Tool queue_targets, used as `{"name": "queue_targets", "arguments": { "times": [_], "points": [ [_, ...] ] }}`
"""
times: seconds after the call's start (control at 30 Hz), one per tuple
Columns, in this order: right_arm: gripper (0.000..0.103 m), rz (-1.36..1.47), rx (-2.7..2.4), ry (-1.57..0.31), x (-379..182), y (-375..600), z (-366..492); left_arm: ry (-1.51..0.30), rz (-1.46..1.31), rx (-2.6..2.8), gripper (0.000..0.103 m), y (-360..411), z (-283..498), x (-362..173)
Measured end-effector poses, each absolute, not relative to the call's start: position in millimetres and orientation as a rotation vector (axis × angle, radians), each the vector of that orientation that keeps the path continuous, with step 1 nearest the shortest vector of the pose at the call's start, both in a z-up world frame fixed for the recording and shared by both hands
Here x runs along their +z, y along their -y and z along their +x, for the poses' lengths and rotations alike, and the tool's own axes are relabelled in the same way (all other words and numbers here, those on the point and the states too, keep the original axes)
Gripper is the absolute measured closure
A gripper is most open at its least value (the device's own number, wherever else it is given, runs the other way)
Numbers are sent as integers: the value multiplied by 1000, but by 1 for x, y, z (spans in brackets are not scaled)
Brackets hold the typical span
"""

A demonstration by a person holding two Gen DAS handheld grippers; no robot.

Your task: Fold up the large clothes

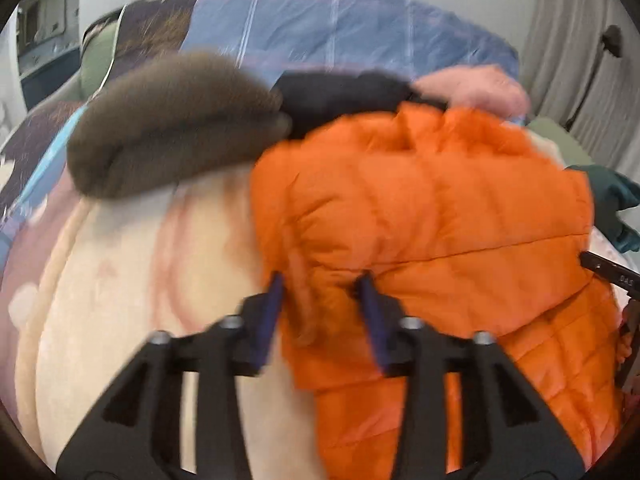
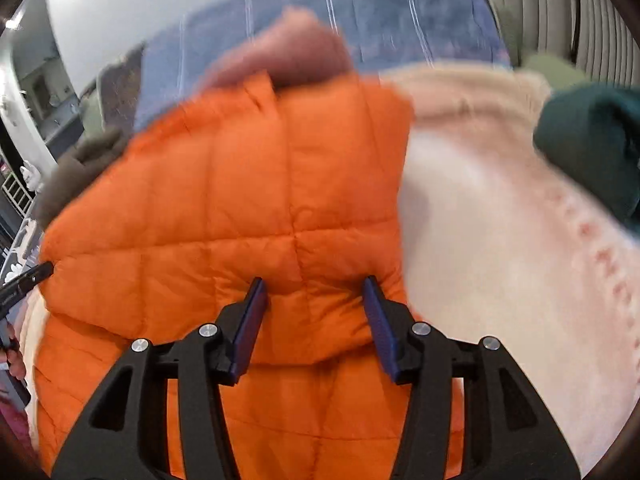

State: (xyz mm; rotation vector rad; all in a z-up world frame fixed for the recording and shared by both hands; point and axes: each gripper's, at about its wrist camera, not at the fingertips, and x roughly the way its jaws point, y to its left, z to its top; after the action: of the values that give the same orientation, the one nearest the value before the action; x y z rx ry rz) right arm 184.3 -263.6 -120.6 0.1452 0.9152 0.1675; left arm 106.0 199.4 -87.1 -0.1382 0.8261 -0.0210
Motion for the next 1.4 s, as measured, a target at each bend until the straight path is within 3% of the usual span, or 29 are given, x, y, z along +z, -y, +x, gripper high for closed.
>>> {"name": "queue_targets", "arguments": {
  "times": [0.3,0.43,0.5,0.73,0.83,0.9,1.0,1.2,1.4],
  "points": [
    [52,88,202,-745,-67,246,181,-598,-104,-129,54,-158,91,-15],
    [51,34,109,-903,-127,241,204,-713,-28,-131,54,-126,114,-54],
    [50,33,115,-896,-152,242,204,-799,36,-110,53,-114,134,-99],
    [49,39,120,-881,-147,246,199,-802,2,-123,54,-118,134,-108],
    [49,58,160,-867,-130,259,185,-778,-27,-136,44,-129,124,-89],
    [47,75,174,-834,-113,277,165,-720,-36,-145,28,-145,99,-68],
    [44,90,165,-831,-102,310,135,-704,-44,-160,22,-170,60,-55],
    [44,328,258,-971,-129,363,78,-840,-170,-185,22,-209,-3,-91],
    [44,428,330,-966,-135,372,20,-895,-289,-277,22,-214,-54,-119]
  ]
}}
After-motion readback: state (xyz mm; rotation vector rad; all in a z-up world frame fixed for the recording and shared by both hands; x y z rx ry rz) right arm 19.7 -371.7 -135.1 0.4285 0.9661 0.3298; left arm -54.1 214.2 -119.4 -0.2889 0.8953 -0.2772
